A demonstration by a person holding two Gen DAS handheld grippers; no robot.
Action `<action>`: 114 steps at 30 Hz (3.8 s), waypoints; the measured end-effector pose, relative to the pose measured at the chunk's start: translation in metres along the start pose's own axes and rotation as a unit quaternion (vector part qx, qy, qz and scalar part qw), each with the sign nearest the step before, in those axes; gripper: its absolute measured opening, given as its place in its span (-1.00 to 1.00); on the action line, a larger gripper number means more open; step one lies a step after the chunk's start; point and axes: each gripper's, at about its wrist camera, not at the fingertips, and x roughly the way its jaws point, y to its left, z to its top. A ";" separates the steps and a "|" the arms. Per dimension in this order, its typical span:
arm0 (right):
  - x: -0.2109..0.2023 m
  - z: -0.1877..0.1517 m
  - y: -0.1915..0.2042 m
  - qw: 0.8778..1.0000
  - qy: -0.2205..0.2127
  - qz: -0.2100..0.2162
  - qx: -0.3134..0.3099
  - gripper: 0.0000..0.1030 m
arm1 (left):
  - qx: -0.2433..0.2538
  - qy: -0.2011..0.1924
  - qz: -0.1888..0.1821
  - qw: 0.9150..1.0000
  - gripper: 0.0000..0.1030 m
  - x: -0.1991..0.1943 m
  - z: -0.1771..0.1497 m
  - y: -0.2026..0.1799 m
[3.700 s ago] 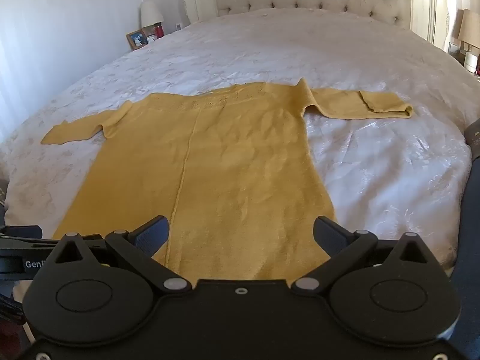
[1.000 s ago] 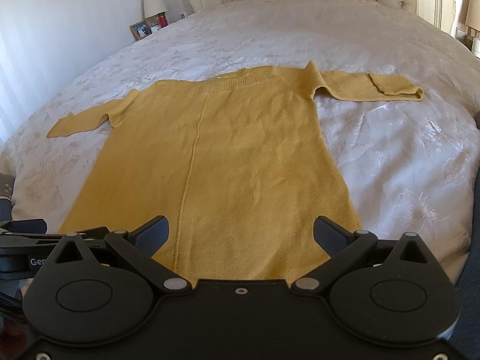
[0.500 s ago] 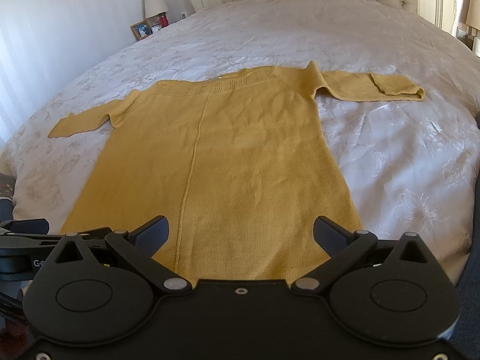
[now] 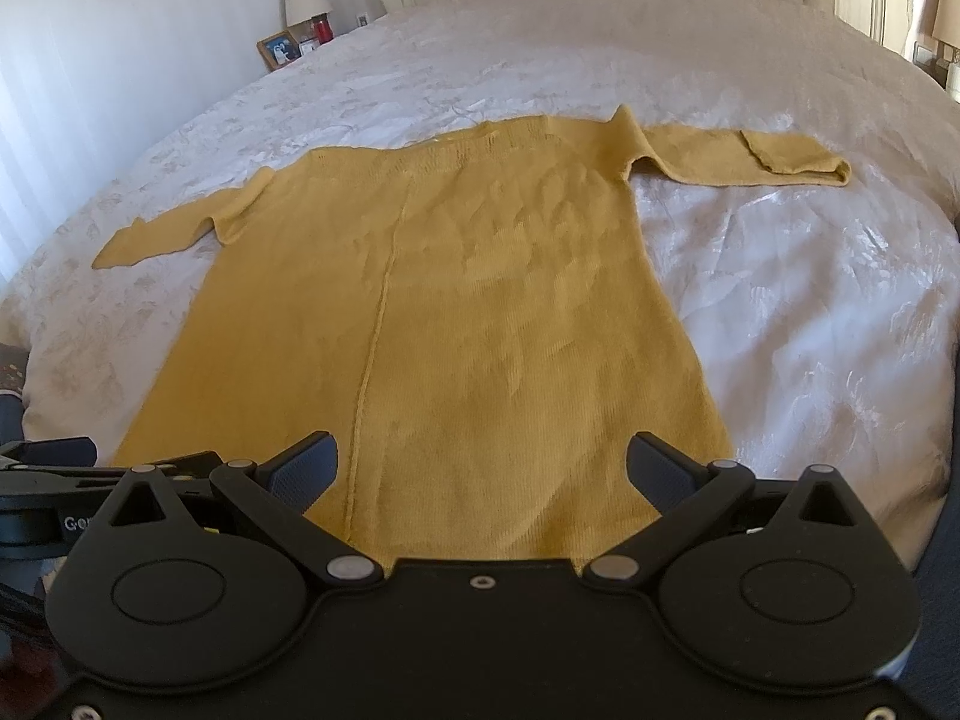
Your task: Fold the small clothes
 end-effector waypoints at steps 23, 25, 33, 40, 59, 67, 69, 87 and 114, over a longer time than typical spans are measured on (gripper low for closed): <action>0.057 0.020 -0.008 1.000 0.023 0.006 -0.007 0.79 | -0.029 0.020 -0.024 0.999 0.18 0.053 0.021 0.026; 0.066 0.028 -0.009 1.000 0.018 0.008 -0.011 0.73 | -0.028 0.006 -0.018 0.999 0.14 0.060 0.031 0.032; 0.102 0.062 -0.002 0.999 -0.006 0.003 -0.033 0.41 | -0.072 -0.070 -0.038 0.994 0.12 0.092 0.077 0.089; 0.131 0.085 0.008 0.999 -0.021 0.029 -0.028 0.35 | -0.103 -0.096 -0.002 0.990 0.12 0.129 0.123 0.155; 0.195 0.128 0.049 0.994 -0.076 0.065 -0.055 0.39 | -0.239 -0.089 0.075 0.964 0.14 0.231 0.193 0.316; 0.196 0.121 0.054 0.993 -0.064 0.079 -0.063 0.39 | -0.302 -0.083 0.080 0.946 0.30 0.259 0.201 0.364; 0.195 0.119 0.056 0.993 -0.062 0.082 -0.064 0.39 | -0.310 -0.081 0.074 0.944 0.34 0.267 0.206 0.369; 0.160 0.108 0.028 0.994 -0.060 0.073 -0.049 0.39 | -0.218 -0.170 -0.055 0.959 -0.85 0.140 0.262 0.251; 0.125 0.095 -0.058 0.998 -0.046 0.027 0.037 0.39 | -0.056 -0.138 -0.246 0.958 -0.22 0.157 0.246 -0.012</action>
